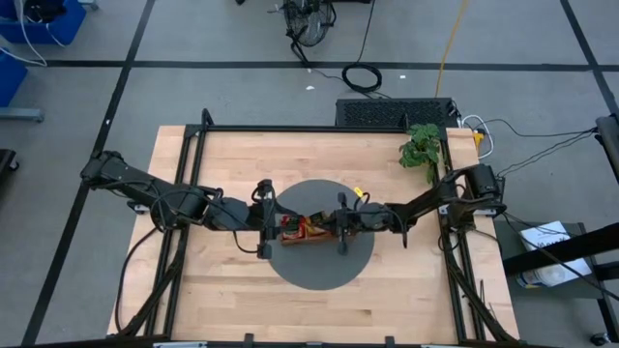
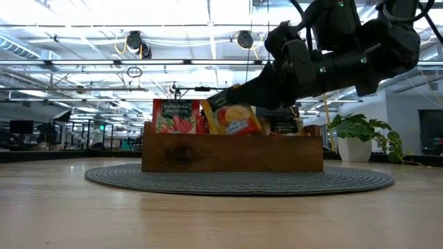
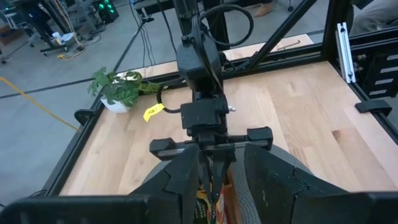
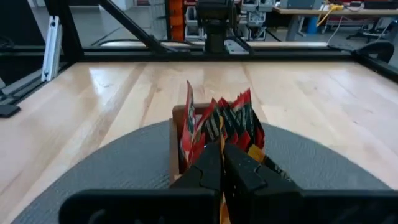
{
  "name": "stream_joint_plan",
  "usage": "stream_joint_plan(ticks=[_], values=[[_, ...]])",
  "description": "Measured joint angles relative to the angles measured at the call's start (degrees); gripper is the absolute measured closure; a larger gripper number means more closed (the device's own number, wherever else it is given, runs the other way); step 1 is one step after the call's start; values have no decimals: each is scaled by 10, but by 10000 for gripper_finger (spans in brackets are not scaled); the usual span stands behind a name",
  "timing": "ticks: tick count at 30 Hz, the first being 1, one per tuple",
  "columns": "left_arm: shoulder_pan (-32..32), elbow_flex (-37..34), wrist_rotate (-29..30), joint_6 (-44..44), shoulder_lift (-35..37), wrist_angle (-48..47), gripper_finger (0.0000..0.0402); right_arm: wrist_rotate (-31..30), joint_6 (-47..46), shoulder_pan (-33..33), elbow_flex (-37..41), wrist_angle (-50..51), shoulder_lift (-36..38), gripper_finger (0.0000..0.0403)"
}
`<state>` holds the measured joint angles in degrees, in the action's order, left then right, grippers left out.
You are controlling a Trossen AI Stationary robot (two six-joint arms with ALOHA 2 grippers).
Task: Pick & Place Tea
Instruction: Put the yellow tea bag into the middle section of the wooden organizer, then return to home Position
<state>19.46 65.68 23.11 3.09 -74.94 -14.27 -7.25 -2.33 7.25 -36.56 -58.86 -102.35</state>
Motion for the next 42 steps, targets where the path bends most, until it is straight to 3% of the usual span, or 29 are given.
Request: stream_joint_plan(ticks=[10, 17, 21, 29, 36, 42], values=[[0, 0, 10, 4, 0, 9, 268, -3, -14, 0, 0, -92, -72, 403], [0, 0, 10, 2, 0, 5, 268, -2, -2, 1, -1, -81, -60, 397], [0, 0, 10, 1, 0, 3, 268, -3, 0, 2, -1, -81, -60, 360], [0, 0, 10, 0, 0, 3, 268, -25, 1, 3, -1, -86, -59, 246], [2, 0, 5, 0, 7, 4, 268, -34, 11, 21, 0, -13, 45, 205], [2, 1, 3, 6, 40, -41, 268, -66, 1, 38, -1, 201, 225, 212]])
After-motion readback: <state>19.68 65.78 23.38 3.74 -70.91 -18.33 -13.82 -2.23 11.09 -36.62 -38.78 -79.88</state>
